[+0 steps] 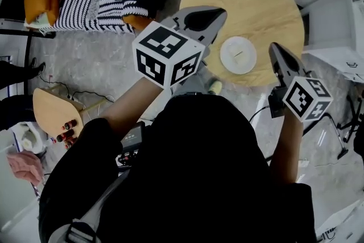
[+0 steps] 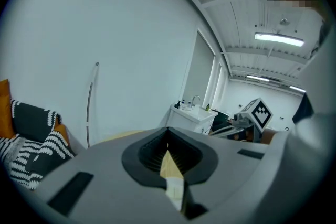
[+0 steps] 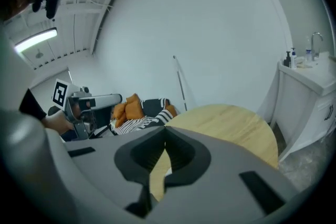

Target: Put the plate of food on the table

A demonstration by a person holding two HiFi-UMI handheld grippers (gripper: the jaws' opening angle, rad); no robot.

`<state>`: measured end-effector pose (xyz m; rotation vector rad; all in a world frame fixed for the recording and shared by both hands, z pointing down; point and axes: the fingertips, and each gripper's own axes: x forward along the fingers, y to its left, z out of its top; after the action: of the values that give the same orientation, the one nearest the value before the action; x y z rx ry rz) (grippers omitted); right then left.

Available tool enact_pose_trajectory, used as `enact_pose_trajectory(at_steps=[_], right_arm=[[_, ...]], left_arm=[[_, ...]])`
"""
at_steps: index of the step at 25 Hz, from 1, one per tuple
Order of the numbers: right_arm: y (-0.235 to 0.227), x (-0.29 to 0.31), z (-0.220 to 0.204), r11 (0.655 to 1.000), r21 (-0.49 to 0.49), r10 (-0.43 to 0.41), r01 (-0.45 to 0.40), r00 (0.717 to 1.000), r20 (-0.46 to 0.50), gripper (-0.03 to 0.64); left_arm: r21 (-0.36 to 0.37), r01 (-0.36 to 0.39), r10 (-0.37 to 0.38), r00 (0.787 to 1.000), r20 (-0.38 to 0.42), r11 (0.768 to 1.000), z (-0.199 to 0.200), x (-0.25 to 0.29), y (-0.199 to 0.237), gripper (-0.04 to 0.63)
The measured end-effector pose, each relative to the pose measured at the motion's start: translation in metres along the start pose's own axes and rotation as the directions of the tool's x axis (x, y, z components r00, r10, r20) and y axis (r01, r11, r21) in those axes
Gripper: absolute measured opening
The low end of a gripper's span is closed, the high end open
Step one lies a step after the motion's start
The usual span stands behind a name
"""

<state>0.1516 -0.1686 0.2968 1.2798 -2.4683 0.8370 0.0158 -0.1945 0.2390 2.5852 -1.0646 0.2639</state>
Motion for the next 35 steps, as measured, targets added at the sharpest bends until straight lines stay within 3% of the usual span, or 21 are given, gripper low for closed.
enact_pose_trajectory(at_steps=[3,7,15,35], right_arm=[[-0.002,-0.015,0.019,1.000,0.014,-0.001,0.000,0.997,0.081,0.009],[-0.011,-0.027,0.019,0.999,0.045,-0.015,0.011,0.994,0.108,0.009],[-0.019,-0.036,0.016,0.999,0.029,-0.041,0.038,0.994,0.105,0.009],[-0.009,-0.030,0.015,1.000,0.013,0.005,-0.006,0.995,0.102,0.009]], left_arm=[[0.019,0.004,-0.004,1.000,0.022,1.000,0.010,0.003,-0.007,0.006],[0.030,0.017,-0.018,0.999,0.037,0.999,0.016,0.007,-0.017,0.006],[0.042,0.035,-0.037,0.998,0.043,0.999,0.018,0.015,-0.028,0.006],[0.042,0.011,-0.014,0.998,0.055,0.999,0.017,0.009,-0.029,0.006]])
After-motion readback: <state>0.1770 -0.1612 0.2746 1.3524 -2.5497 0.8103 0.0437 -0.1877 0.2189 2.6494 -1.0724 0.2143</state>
